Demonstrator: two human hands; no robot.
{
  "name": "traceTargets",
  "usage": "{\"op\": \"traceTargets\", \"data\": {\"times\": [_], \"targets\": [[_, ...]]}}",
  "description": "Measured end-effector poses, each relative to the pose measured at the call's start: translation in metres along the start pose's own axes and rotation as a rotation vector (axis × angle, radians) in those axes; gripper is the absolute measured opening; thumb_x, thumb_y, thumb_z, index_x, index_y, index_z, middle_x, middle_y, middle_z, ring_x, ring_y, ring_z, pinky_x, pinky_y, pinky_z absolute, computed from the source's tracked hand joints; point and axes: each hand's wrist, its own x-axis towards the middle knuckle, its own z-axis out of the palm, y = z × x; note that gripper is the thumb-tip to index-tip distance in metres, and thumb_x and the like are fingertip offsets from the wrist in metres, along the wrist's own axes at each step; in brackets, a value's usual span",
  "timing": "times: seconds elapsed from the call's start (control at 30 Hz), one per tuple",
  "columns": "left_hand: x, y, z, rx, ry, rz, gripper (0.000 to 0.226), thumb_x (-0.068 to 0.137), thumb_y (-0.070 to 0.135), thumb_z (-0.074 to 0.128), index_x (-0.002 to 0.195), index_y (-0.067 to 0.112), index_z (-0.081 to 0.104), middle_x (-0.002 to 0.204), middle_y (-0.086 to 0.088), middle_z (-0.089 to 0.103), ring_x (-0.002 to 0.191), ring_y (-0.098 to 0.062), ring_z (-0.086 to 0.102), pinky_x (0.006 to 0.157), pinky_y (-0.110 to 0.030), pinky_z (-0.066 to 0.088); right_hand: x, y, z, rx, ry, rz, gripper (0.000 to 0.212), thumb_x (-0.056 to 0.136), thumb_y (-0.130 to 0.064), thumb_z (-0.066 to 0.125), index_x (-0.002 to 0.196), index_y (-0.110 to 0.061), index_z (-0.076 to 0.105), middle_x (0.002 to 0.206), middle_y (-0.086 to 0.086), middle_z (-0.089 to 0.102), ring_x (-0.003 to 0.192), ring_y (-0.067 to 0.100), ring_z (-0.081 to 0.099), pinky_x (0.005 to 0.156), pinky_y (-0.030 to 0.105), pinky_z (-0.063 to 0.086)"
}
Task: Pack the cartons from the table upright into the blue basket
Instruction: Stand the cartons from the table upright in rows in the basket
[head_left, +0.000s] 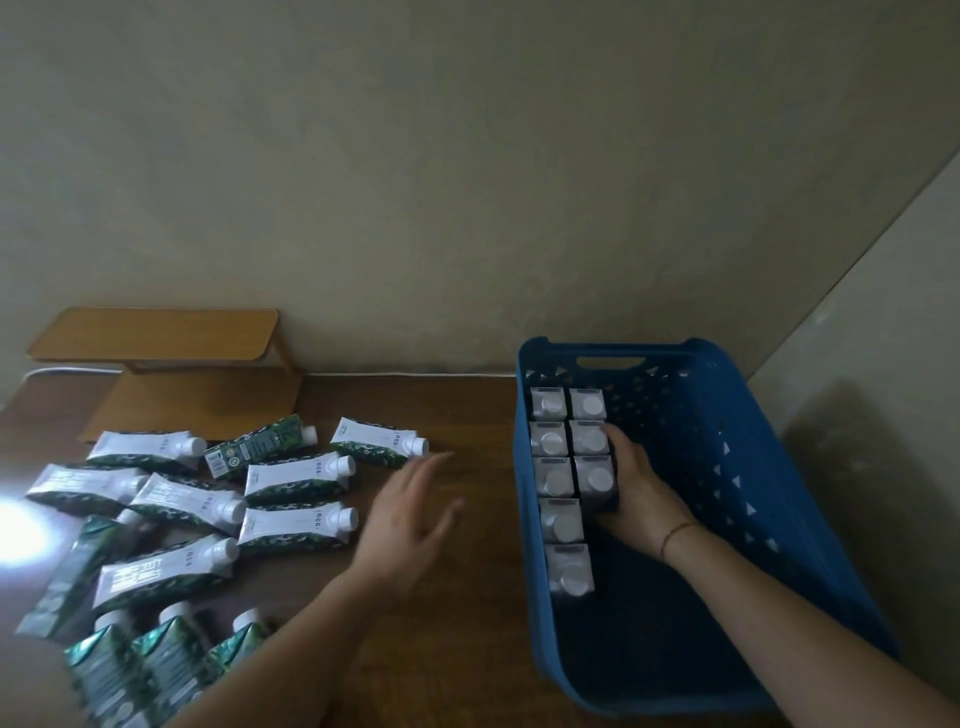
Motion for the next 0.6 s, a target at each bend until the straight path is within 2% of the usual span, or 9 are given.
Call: {"op": "traceTargets", "data": {"times": [0.07, 0.17, 0.23, 0.3, 0.37, 0.47, 0.53, 0.6], "targets": [[-0.009, -0.043, -0.019, 0.299, 0.065, -0.045, 0.065, 0.087, 0.037, 0.063, 0.146, 0.029, 0.039, 0.150, 0.002, 0.045, 0.139, -0.023, 0.039, 0.116, -0.049, 0.030, -0.003, -0.010, -0.011, -0.189, -0.005, -0.025, 0.091, 0.076, -0.008, 0.065, 0.144, -0.040, 0.015, 0.133, 0.000, 0.029, 0.109, 0.029, 0.051, 0.075, 0.040, 0.051], [-0.028, -0.097, -0.044, 0.595, 0.043, -0.163, 0.079, 0.073, 0.044, 0.064, 0.145, 0.021, 0.043, 0.147, -0.005, 0.049, 0.135, -0.032, 0.042, 0.113, -0.055, 0.031, -0.007, -0.037, -0.021, -0.208, 0.235, -0.105, 0.064, 0.077, 0.009, 0.055, 0.133, -0.022, 0.046, 0.126, -0.001, 0.038, 0.112, 0.024, 0.049, 0.078, 0.034, 0.051], [-0.038, -0.115, -0.054, 0.676, -0.010, -0.217, 0.085, 0.075, 0.043, 0.066, 0.151, 0.019, 0.036, 0.154, -0.006, 0.040, 0.143, -0.032, 0.032, 0.117, -0.057, 0.022, -0.008, -0.066, -0.021, -0.107, 0.386, -0.213, 0.050, 0.077, 0.011, 0.054, 0.119, -0.016, 0.058, 0.119, 0.000, 0.046, 0.111, 0.020, 0.050, 0.084, 0.029, 0.048], [-0.041, -0.124, -0.056, 0.723, -0.073, -0.250, 0.086, 0.085, 0.033, 0.062, 0.157, 0.020, 0.018, 0.163, -0.006, 0.022, 0.150, -0.031, 0.015, 0.121, -0.053, 0.010, -0.011, -0.099, -0.014, -0.065, 0.437, -0.353, 0.042, 0.078, 0.007, 0.056, 0.113, -0.014, 0.062, 0.115, 0.000, 0.050, 0.110, 0.015, 0.049, 0.089, 0.023, 0.044], [-0.038, -0.121, -0.061, 0.770, -0.086, -0.305, 0.088, 0.088, 0.029, 0.062, 0.158, 0.021, 0.009, 0.164, -0.006, 0.015, 0.151, -0.033, 0.008, 0.121, -0.051, 0.008, -0.015, -0.131, -0.001, -0.108, 0.413, -0.492, 0.035, 0.079, 0.001, 0.059, 0.110, -0.015, 0.063, 0.112, 0.000, 0.053, 0.107, 0.013, 0.049, 0.088, 0.021, 0.042], [-0.033, -0.118, -0.071, 0.791, -0.082, -0.307, 0.081, 0.084, 0.031, 0.065, 0.153, 0.022, 0.024, 0.154, -0.004, 0.032, 0.144, -0.031, 0.024, 0.117, -0.055, 0.014, -0.020, -0.162, 0.025, -0.212, 0.299, -0.632, 0.029, 0.081, -0.008, 0.060, 0.108, -0.018, 0.064, 0.108, -0.002, 0.056, 0.107, 0.013, 0.049, 0.089, 0.024, 0.044], [-0.035, -0.121, -0.074, 0.697, -0.012, -0.235, 0.071, 0.081, 0.024, 0.065, 0.147, 0.018, 0.040, 0.144, -0.008, 0.044, 0.134, -0.035, 0.037, 0.110, -0.056, 0.029, -0.022, -0.172, 0.041, -0.262, 0.223, -0.647, 0.028, 0.084, -0.014, 0.059, 0.110, -0.021, 0.063, 0.109, -0.005, 0.057, 0.111, 0.012, 0.047, 0.093, 0.028, 0.045], [-0.039, -0.121, -0.070, 0.534, 0.148, -0.108, 0.061, 0.076, 0.020, 0.061, 0.136, 0.011, 0.051, 0.131, -0.013, 0.053, 0.120, -0.042, 0.046, 0.097, -0.057, 0.044, -0.025, -0.179, 0.052, -0.241, 0.138, -0.563, 0.032, 0.088, -0.022, 0.057, 0.120, -0.024, 0.058, 0.118, -0.008, 0.055, 0.117, 0.009, 0.044, 0.100, 0.028, 0.043]]}}
